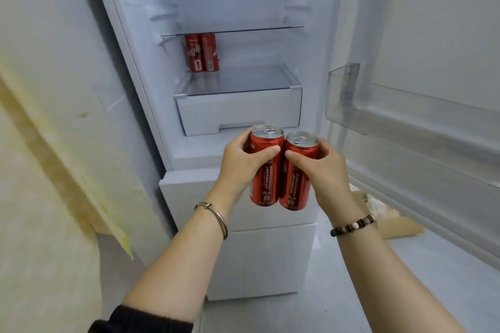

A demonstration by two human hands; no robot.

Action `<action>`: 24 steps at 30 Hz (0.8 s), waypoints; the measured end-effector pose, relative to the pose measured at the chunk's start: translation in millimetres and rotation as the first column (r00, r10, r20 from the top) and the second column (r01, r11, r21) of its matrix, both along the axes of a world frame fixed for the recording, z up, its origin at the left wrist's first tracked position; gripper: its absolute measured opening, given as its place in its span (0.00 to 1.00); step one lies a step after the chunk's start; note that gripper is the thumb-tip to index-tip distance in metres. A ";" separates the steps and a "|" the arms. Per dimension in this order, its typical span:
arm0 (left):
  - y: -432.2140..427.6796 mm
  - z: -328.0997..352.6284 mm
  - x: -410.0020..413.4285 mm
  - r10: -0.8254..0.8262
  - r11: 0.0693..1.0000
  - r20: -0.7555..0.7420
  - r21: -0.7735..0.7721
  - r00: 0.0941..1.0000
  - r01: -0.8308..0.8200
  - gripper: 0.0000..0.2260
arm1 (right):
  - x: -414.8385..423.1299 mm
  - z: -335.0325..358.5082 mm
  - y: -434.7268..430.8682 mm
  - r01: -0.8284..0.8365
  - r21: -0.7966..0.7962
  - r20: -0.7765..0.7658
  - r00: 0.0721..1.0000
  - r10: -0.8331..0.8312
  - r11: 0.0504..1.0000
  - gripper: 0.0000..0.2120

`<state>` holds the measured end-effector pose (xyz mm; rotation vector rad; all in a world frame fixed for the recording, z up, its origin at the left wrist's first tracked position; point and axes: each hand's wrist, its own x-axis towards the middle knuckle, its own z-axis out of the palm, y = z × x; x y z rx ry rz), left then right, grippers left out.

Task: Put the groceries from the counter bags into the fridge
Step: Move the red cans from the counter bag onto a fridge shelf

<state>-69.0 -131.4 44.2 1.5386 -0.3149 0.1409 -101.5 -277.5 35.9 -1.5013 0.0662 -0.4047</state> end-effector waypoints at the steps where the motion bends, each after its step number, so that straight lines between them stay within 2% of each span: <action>1: 2.3 2.9 15.7 0.001 1.000 0.007 0.009 1.000 -0.001 0.15 | 17.9 1.9 1.9 -0.012 0.009 0.014 1.000 0.012 1.000 0.16; 7: 16.9 15.8 101.2 0.057 0.998 0.000 0.016 0.998 -0.057 0.15 | 115.8 15.1 15.0 -0.066 0.021 0.035 0.997 0.065 0.998 0.16; 14: 40.2 29.0 169.6 0.110 0.991 0.022 -0.080 0.994 -0.108 0.19 | 194.3 33.8 39.1 -0.157 -0.017 0.077 0.985 0.157 0.988 0.16; 17: 49.2 38.2 198.3 0.124 0.989 0.039 -0.089 0.991 -0.120 0.16 | 224.2 43.4 51.6 -0.143 -0.012 0.096 0.985 0.144 0.990 0.16; 24: 73.1 56.4 286.2 0.162 0.984 0.188 -0.110 0.969 -0.143 0.16 | 297.3 72.4 82.3 -0.094 -0.044 0.202 0.974 0.101 0.995 0.17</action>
